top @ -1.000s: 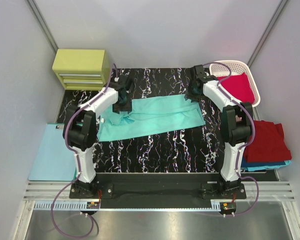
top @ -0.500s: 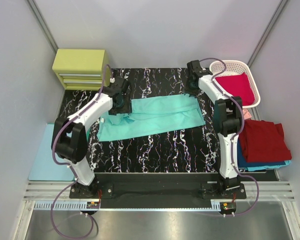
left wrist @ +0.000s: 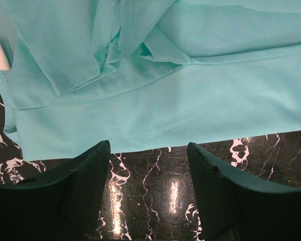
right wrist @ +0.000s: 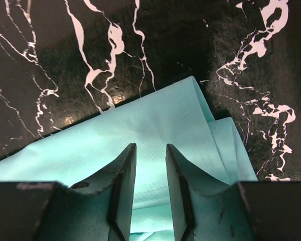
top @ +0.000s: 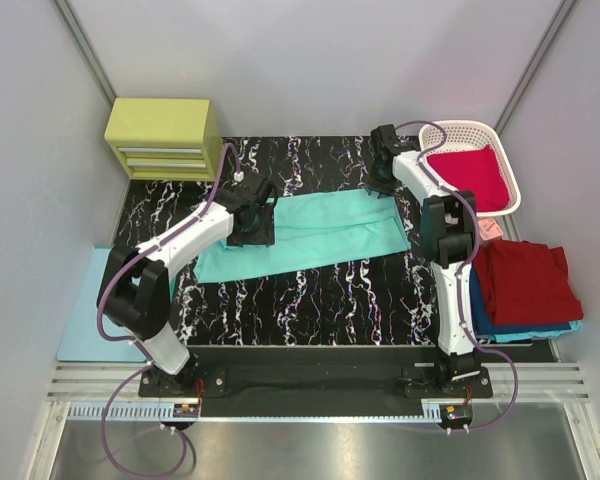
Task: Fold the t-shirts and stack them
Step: Fold the other side of the tshirt into a rectangle
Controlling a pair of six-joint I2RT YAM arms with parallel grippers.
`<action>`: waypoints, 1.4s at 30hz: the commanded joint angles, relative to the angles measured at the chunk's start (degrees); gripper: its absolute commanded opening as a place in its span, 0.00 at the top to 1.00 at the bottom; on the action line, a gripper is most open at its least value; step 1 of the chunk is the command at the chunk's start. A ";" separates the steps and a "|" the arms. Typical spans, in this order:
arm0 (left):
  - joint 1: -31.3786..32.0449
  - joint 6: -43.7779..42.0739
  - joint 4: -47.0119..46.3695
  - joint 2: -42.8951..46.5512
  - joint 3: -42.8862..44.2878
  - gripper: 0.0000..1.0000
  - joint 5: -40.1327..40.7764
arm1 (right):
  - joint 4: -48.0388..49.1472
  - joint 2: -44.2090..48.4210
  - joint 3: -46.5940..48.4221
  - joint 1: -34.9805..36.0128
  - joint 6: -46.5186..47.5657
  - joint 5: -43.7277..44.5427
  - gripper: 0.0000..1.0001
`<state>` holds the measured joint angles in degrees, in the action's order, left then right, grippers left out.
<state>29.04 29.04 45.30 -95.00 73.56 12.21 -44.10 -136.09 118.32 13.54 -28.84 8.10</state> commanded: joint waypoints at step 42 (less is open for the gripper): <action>1.55 0.41 -1.09 -3.86 -3.95 0.33 3.79 | -10.84 -5.71 20.47 -5.81 -0.51 1.40 0.53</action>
<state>30.33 29.21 45.30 -95.59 68.75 13.15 -54.52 -150.93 141.84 6.74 -30.06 9.89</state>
